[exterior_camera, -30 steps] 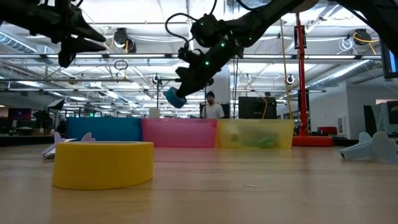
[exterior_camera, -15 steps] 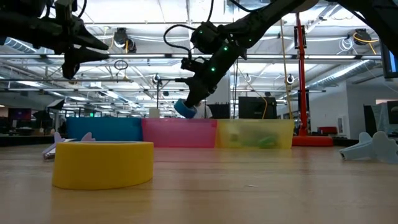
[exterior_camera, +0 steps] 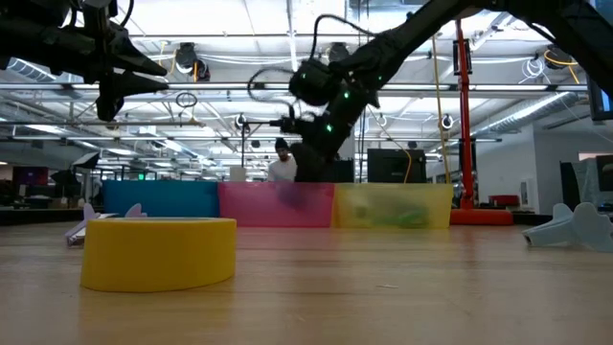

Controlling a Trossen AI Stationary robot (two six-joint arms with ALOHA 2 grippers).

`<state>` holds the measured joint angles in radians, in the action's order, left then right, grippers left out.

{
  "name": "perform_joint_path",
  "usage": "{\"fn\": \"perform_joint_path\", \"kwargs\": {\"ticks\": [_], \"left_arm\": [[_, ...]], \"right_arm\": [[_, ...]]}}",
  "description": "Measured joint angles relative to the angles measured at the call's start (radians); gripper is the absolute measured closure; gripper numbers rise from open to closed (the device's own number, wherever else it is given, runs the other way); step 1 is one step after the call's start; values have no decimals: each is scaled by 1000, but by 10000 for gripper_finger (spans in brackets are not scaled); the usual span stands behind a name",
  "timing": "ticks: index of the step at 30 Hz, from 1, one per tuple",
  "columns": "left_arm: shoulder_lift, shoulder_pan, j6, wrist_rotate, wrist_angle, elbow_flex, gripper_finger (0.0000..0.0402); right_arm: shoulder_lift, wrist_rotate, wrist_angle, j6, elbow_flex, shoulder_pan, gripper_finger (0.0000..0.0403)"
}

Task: Pick and place Stapler, Stapler remover, tape
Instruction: Put the blue tape into the red bin, then put the red tape into the red bin

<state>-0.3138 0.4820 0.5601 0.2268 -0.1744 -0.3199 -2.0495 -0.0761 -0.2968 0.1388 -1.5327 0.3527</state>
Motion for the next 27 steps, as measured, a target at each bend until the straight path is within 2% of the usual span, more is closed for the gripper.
{"fn": "perform_joint_path", "kwargs": {"ticks": [17, 27], "left_arm": [[0, 0, 2, 0, 0, 0, 291], [0, 0, 11, 0, 0, 0, 291]], "right_arm": [[1, -5, 21, -7, 2, 1, 324], [1, -6, 23, -24, 2, 6, 267]]}}
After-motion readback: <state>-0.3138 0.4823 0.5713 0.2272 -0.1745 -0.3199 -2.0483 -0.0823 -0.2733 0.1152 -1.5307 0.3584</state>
